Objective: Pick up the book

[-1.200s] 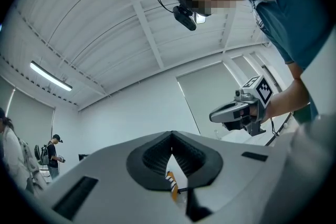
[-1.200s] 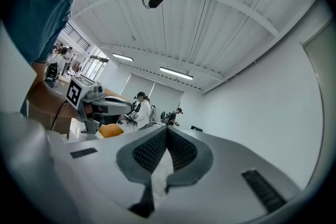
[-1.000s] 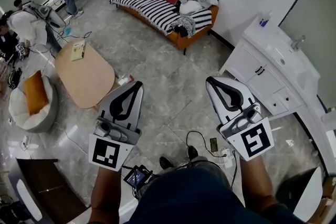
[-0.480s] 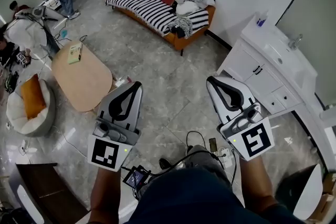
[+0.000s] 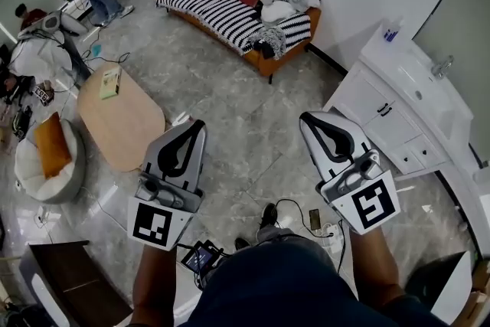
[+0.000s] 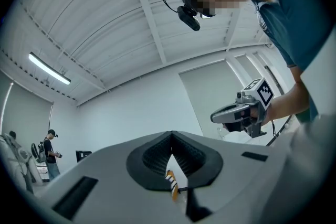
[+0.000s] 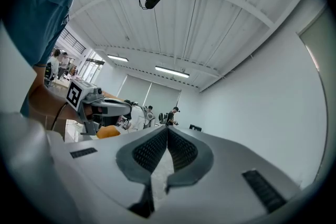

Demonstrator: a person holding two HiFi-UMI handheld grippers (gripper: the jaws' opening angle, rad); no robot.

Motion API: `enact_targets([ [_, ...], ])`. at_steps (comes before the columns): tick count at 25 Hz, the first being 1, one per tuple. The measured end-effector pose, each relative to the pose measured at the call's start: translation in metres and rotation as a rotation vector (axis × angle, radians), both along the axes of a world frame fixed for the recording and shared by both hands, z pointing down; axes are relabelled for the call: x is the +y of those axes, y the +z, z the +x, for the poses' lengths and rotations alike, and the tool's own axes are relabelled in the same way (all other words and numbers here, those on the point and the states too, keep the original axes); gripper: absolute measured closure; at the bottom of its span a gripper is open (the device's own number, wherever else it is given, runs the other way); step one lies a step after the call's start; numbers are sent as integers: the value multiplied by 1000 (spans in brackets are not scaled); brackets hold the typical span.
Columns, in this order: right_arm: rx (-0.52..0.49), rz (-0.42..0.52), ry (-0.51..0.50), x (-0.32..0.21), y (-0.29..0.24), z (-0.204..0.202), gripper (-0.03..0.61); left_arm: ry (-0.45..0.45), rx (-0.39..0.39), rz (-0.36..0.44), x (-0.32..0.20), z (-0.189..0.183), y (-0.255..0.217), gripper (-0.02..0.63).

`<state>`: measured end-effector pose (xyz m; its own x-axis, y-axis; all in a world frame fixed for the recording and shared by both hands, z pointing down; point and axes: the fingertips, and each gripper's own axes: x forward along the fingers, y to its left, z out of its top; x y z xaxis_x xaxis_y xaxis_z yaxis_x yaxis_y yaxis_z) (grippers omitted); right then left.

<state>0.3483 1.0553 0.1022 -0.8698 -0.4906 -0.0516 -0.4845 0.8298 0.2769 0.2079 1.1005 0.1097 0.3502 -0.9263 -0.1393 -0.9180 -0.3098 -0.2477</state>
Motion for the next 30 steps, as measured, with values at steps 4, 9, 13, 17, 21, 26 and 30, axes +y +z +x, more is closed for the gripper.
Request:
enact_targets([
  [4,-27,-4,-24,-38,-2,2,565,-29,-29,1,-33,0,-4,609],
  [9,-29,12,-61,-79,-4,-1,565,-62,-31,28,-70,-1,-9,609],
  [13,-42,-8,-63,-99,-1,-5,565,-55,-40,2,-91,-1,-3,609],
  [17,-32,-17,-44,-122,1,-15,565,-38,-26,6,-117,-15,-7,609],
  [21,-39,-23,-4,-147,2,-31,565,1,-16,0,-149,-32,-1,609],
  [26,-26,-14,43,-178,-5,-59,565,61,10,30,-191,-60,-13,609],
  [30,-38,1,82,-207,-14,-84,565,112,28,53,-224,-79,-22,609],
])
